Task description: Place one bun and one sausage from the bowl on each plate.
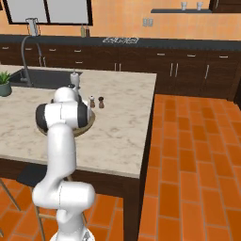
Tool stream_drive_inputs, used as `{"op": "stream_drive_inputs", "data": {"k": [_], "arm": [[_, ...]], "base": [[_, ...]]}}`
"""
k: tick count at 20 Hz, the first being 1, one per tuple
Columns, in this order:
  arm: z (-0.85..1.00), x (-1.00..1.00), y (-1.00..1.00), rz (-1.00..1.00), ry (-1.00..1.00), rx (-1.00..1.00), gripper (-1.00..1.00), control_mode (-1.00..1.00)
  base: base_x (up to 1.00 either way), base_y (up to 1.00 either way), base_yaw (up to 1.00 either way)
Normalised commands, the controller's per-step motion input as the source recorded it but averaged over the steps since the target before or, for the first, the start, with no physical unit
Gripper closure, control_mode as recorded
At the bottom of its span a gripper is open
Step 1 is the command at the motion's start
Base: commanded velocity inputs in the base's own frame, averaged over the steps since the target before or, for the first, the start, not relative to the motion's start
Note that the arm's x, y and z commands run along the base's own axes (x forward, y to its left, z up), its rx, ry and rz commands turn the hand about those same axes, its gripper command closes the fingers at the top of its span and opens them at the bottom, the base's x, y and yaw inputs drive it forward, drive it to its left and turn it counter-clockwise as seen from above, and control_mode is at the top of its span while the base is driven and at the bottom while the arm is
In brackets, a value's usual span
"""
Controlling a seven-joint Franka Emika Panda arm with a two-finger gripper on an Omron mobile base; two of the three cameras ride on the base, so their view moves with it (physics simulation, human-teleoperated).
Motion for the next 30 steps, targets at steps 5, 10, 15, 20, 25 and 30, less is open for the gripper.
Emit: {"op": "stream_drive_inputs", "data": {"k": [5, 10, 15, 20, 25, 30], "arm": [[0.77, -0.44, -0.05, 0.00, 0.00, 0.00, 1.00, -1.00], [0.85, -0.68, -0.19, -0.12, 0.03, 0.03, 1.00, -1.00], [0.30, -0.78, -0.80, -0.29, 0.09, 0.09, 1.00, -1.00], [0.45, -1.00, -0.64, -0.35, 0.12, 0.16, 1.00, -1.00], [0.36, -1.00, -0.30, -0.30, 0.09, 0.06, 1.00, -1.00], [0.22, -0.99, 0.00, -0.26, 0.04, 0.00, 1.00, -1.00]], "base": [[0.00, 0.00, 0.00], [0.00, 0.00, 0.00], [0.00, 0.00, 0.00], [0.00, 0.00, 0.00], [0.00, 0.00, 0.00], [0.00, 0.00, 0.00]]}}
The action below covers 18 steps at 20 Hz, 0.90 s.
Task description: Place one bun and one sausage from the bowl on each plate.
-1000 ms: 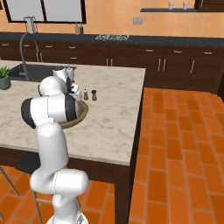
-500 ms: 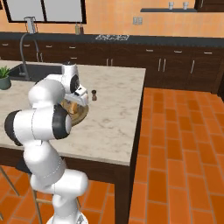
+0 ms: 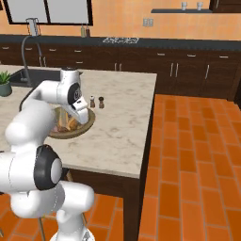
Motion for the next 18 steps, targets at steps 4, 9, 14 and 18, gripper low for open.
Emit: {"op": "stream_drive_inputs", "data": {"k": [4, 9, 14, 18], "arm": [[0.09, -0.79, 0.06, -0.20, 0.02, 0.00, 1.00, -1.00], [0.27, -0.21, 0.02, 0.16, 0.00, 0.00, 1.00, -1.00], [0.20, -0.27, 0.00, 0.28, -0.01, 0.00, 1.00, -1.00], [0.09, -0.20, 0.00, 0.15, -0.03, 0.00, 1.00, 1.00]], "base": [[0.00, 0.00, 0.00], [0.00, 0.00, 0.00], [0.00, 0.00, 0.00], [-0.15, 0.02, 0.03]]}}
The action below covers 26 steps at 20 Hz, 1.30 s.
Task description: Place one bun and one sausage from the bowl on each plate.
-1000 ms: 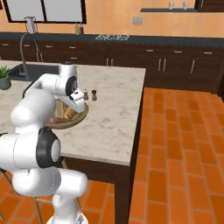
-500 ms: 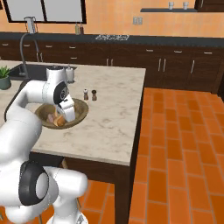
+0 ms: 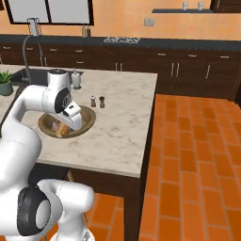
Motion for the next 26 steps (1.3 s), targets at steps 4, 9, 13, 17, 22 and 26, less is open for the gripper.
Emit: {"op": "stream_drive_inputs", "data": {"k": [4, 9, 13, 17, 22, 26], "arm": [[0.00, 0.00, 0.00, 0.00, 0.00, 0.00, 1.00, 1.00], [0.00, 0.00, 0.00, 0.00, 0.00, 0.00, 1.00, 1.00], [0.00, 0.00, 0.00, 0.00, 0.00, 0.00, 1.00, 1.00], [0.00, 0.00, 0.00, 0.00, 0.00, 0.00, 1.00, 1.00], [0.00, 0.00, 0.00, 0.00, 0.00, 0.00, 1.00, 1.00], [0.00, 0.00, 0.00, 0.00, 0.00, 0.00, 1.00, 1.00]], "base": [[-0.72, 0.76, 0.03], [0.02, 1.00, 0.00], [0.25, 0.91, 0.00], [0.51, 0.50, 0.00], [0.65, 0.00, 0.00], [0.46, 0.00, 0.00]]}}
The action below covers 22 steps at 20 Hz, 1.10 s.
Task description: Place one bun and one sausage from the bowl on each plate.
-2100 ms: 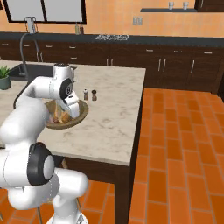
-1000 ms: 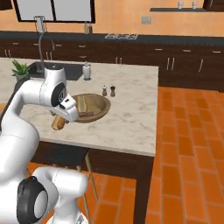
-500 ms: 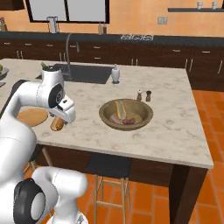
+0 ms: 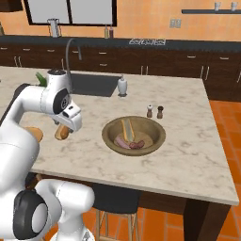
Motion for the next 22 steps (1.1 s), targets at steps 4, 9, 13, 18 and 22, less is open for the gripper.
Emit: {"op": "stream_drive_inputs", "data": {"k": [4, 9, 13, 18, 22], "arm": [[0.00, 0.00, 0.00, 0.00, 0.00, 0.00, 1.00, 1.00], [-0.01, 0.19, 0.30, 0.00, 0.00, -0.01, 1.00, -1.00], [-0.04, 0.59, 1.00, 0.01, 0.03, -0.02, 1.00, -1.00], [-0.13, 0.43, 1.00, 0.12, 0.04, 0.00, 1.00, -1.00], [-0.25, 0.08, 1.00, 0.14, 0.00, 0.00, 1.00, -1.00]], "base": [[0.23, 0.00, 0.00], [0.05, 0.00, 0.00], [0.00, 0.00, 0.00], [0.00, 0.00, 0.00], [0.00, 0.00, 0.00]]}}
